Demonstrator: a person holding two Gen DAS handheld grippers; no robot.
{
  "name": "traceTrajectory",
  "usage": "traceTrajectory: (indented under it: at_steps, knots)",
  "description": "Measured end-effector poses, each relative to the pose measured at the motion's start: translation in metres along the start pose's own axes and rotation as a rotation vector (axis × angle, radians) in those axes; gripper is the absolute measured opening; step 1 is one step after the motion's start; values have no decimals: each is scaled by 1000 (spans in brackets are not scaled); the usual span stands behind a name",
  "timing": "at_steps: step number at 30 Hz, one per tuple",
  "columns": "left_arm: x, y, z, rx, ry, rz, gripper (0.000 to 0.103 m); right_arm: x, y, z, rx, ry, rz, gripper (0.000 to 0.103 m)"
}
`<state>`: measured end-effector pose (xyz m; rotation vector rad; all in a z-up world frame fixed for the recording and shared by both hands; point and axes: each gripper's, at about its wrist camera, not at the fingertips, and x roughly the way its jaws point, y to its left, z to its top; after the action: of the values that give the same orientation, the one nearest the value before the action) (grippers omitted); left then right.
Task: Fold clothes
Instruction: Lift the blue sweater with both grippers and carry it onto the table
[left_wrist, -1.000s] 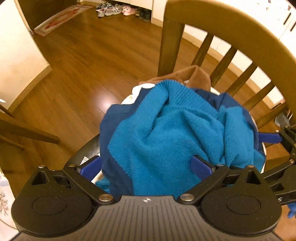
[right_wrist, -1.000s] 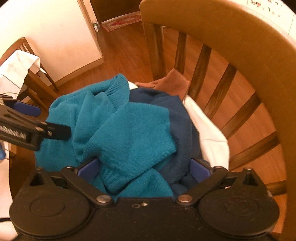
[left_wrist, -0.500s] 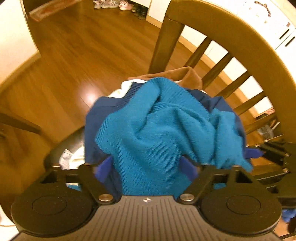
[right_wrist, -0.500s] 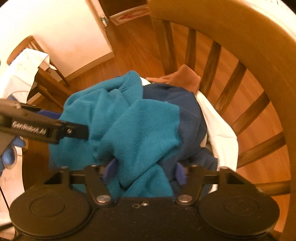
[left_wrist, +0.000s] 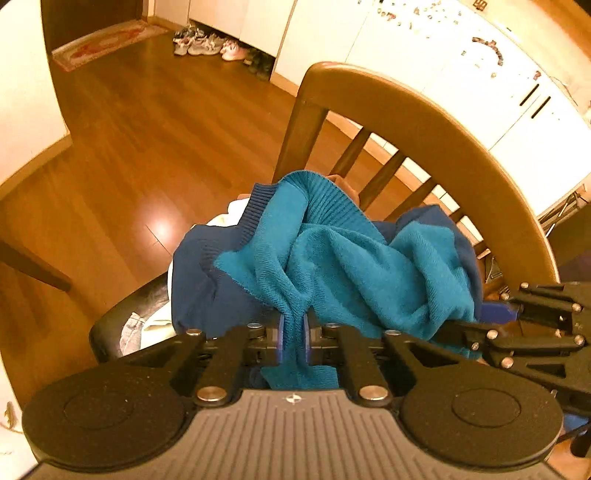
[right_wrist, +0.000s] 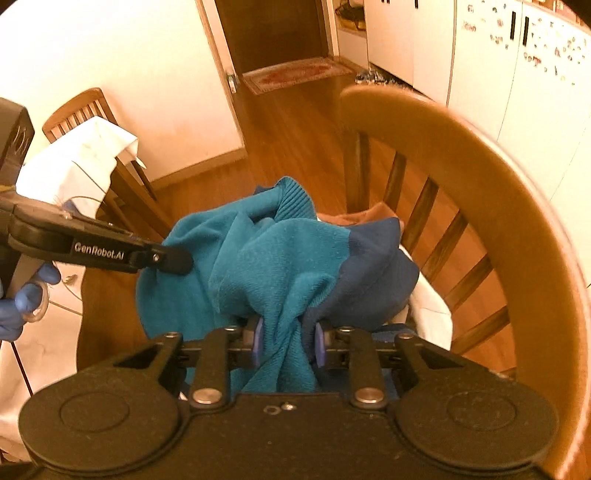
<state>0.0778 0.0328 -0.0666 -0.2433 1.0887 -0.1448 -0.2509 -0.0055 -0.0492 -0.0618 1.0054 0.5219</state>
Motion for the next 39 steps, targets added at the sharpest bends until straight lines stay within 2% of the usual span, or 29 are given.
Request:
traceTrajectory:
  at_steps: [4, 8, 14, 18, 20, 25, 29, 33, 36, 39]
  knots:
    - [-25, 3, -4, -11, -53, -7, 8, -15, 7, 4, -11, -23, 28, 103]
    - [-60, 12, -10, -31, -116, -1, 8, -42, 32, 16, -71, -84, 81, 103]
    - [-139, 33, -25, -100, -241, 25, 8, -75, 83, 41, -179, -184, 197, 103]
    - [-203, 53, -44, -130, -346, 64, 8, -92, 132, 62, -256, -233, 292, 103]
    - [-236, 66, -55, -144, -401, 85, 8, -97, 166, 71, -298, -250, 333, 103]
    - [-302, 123, -97, -190, -476, 158, 8, -106, 261, 73, -434, -267, 413, 103]
    - [-360, 183, -156, -261, -508, 220, 8, -96, 357, 59, -513, -234, 481, 103]
    - [-403, 248, -220, -346, -504, 288, 8, -84, 452, 43, -591, -197, 547, 103]
    - [-421, 290, -264, -410, -471, 337, 8, -62, 515, 18, -622, -134, 568, 103]
    - [-432, 322, -300, -447, -432, 384, 8, -44, 560, 1, -619, -78, 586, 103]
